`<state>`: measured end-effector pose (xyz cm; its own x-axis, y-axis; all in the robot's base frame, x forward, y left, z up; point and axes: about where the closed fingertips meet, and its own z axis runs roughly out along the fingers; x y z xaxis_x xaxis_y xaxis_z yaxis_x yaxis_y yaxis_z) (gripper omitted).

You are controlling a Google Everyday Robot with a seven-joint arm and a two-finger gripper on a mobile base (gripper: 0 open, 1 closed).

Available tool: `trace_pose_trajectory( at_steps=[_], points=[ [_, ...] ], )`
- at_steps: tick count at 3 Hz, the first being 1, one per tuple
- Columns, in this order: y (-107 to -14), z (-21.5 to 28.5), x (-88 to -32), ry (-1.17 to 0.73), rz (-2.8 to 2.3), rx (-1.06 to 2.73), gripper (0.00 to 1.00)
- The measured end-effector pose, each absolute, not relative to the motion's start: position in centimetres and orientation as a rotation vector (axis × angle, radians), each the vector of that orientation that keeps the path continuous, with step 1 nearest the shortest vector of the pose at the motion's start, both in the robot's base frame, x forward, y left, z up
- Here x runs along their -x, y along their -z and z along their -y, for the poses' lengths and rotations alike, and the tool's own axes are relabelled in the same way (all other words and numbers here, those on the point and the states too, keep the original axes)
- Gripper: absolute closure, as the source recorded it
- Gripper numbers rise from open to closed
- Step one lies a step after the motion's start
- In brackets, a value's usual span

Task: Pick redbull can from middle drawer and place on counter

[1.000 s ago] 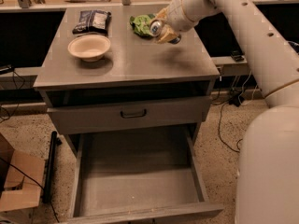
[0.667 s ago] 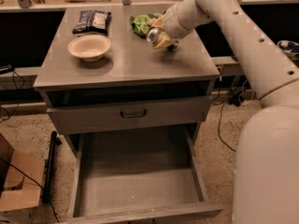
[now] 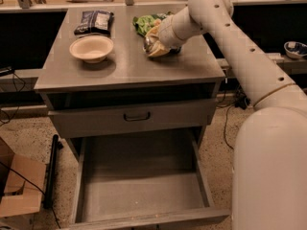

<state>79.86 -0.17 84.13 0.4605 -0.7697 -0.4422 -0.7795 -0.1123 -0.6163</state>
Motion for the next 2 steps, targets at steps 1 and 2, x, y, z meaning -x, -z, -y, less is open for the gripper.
trace_pose_trajectory(
  at_steps=[1, 2],
  points=[
    [-84.1, 0.15, -79.87, -0.015, -1.303, 1.871, 0.18],
    [-84.1, 0.14, -79.87, -0.015, -1.303, 1.871, 0.0]
  ],
)
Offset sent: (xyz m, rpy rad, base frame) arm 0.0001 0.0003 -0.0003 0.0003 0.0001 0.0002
